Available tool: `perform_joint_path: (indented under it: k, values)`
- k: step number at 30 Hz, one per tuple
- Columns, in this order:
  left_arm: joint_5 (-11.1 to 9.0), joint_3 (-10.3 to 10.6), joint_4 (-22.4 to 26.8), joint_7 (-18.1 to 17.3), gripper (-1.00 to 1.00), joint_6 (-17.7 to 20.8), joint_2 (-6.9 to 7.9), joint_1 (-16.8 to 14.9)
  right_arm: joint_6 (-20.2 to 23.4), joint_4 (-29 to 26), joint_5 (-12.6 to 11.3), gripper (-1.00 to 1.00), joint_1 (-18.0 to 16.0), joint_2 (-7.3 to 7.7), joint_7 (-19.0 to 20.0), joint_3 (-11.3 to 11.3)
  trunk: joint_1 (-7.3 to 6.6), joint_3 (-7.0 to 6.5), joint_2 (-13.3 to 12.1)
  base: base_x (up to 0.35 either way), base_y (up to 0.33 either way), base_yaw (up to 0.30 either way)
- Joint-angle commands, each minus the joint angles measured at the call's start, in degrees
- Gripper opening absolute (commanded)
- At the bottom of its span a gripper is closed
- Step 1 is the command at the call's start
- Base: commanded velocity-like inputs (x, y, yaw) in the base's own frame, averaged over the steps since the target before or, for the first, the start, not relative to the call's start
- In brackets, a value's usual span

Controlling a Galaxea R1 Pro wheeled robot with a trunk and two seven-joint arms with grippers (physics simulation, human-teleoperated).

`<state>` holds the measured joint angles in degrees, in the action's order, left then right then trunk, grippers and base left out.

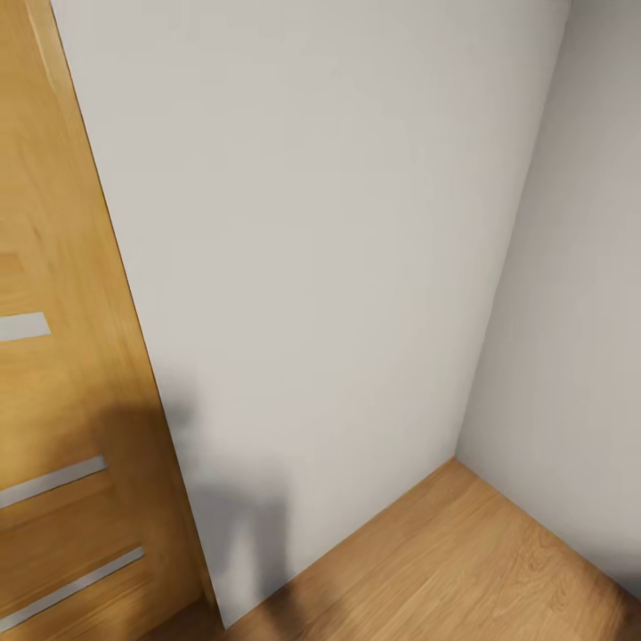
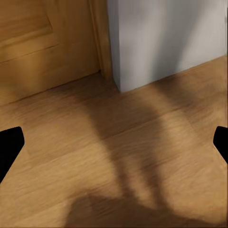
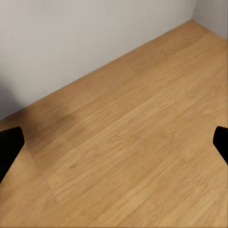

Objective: In the bedroom, organize the workspace by keeping the computer under the desk, ensuring the monitor is on the desk, placing the keyboard on the desk next to the monitor, placing the mouse on the desk next to the keyboard, moving the folder from the swivel chair onto the desk next to the mouse, stacking the notebook on top of the folder with the pen on top of the notebook, and positioning the swivel chair next to the desk.

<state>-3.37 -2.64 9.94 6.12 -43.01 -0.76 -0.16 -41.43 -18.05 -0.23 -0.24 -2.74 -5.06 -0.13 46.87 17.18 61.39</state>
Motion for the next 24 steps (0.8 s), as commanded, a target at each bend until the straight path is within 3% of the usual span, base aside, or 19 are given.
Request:
perform_joint_path:
  k: [1,8,12,14,21,24]
  values:
    - [-0.1,-0.3,-1.5,-0.1,1.0,-3.0,-0.37,0.0,-0.6,0.0,0.1,1.0,0.0,0.03,-0.2,0.1,-0.22,-0.12,-0.4,0.0,0.0,0.0]
    - [-0.2,-0.2,-4.8,2.2,1.0,-7.7,-0.76,0.0,-3.1,-0.1,0.2,1.0,0.0,0.56,-0.5,0.0,-1.76,-1.38,-3.2,0.0,0.0,0.0]
    - [-0.4,-0.3,-5.2,2.9,1.0,-8.5,-1.01,0.0,-3.4,-0.1,-0.1,1.0,0.0,1.35,-0.8,-0.2,-2.64,-2.1,-4.8,0.0,0.0,0.0]
    - [-0.5,-0.3,-5.5,3.3,1.0,-8.8,-2.38,0.0,-3.7,0.0,-0.2,1.0,0.0,1.76,-1.9,-0.3,-3.08,-2.46,-5.6,0.0,0.0,0.0]
    - [-0.5,-0.2,-5.6,3.3,1.0,-9.3,-2.33,0.0,-3.5,1.7,-0.6,1.0,0.0,2.26,-4.5,-0.4,-4.62,-3.63,-8.4,0.0,0.0,0.126]
    - [-0.6,-0.2,-5.5,3.3,1.0,-9.4,-2.34,0.0,-3.5,2.3,-1.9,1.0,0.0,2.2,-4.9,-0.6,-4.62,-3.59,-8.4,0.0,0.0,0.246]
